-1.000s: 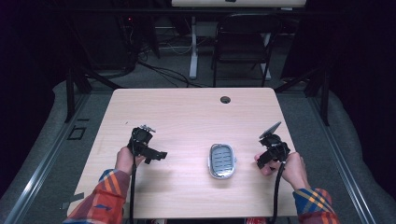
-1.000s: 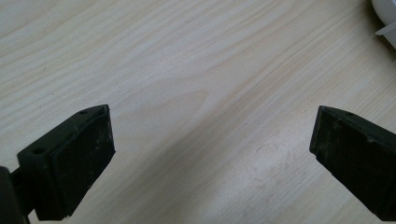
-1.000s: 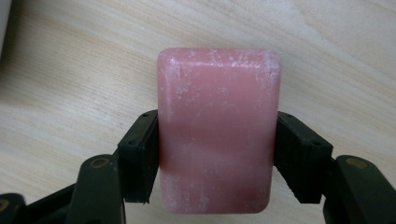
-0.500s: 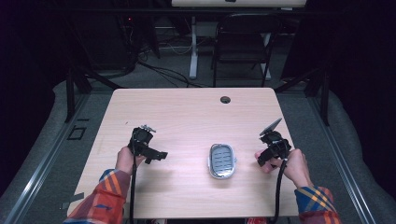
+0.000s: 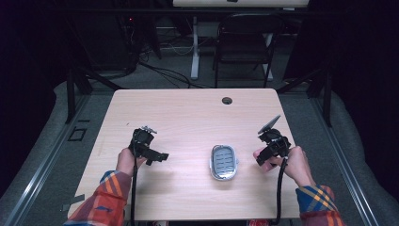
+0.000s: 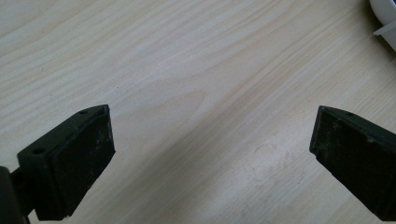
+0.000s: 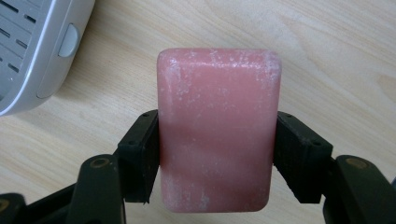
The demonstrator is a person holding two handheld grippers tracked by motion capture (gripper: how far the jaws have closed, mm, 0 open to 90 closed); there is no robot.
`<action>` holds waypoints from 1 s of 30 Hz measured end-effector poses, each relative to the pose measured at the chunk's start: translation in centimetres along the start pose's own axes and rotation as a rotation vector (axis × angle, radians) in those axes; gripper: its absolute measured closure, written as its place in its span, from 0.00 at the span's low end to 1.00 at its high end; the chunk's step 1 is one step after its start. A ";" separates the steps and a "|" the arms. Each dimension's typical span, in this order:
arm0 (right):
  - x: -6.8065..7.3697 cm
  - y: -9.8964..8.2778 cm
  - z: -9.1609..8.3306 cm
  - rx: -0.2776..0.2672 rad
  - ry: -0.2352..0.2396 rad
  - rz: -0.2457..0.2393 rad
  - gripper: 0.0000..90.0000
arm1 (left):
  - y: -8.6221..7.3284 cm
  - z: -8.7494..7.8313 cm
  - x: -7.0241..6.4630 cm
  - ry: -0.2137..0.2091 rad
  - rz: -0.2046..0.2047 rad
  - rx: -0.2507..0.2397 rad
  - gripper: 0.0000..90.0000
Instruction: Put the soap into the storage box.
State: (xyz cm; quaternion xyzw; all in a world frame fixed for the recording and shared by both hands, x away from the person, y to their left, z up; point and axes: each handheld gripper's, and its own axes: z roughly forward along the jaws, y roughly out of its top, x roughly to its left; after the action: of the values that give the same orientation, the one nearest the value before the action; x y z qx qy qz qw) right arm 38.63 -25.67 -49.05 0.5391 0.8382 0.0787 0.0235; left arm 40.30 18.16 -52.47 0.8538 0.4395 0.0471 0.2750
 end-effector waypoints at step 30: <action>1.8 3.2 -3.9 0.003 -0.054 -0.094 0.41 | 0.0 -0.1 0.1 0.001 0.002 0.000 0.00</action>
State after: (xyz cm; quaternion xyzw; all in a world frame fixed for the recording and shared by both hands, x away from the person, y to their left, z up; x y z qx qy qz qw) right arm 40.28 -23.19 -44.62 0.5011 0.8618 0.0615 0.0491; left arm 40.27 18.30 -52.41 0.8543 0.4386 0.0478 0.2749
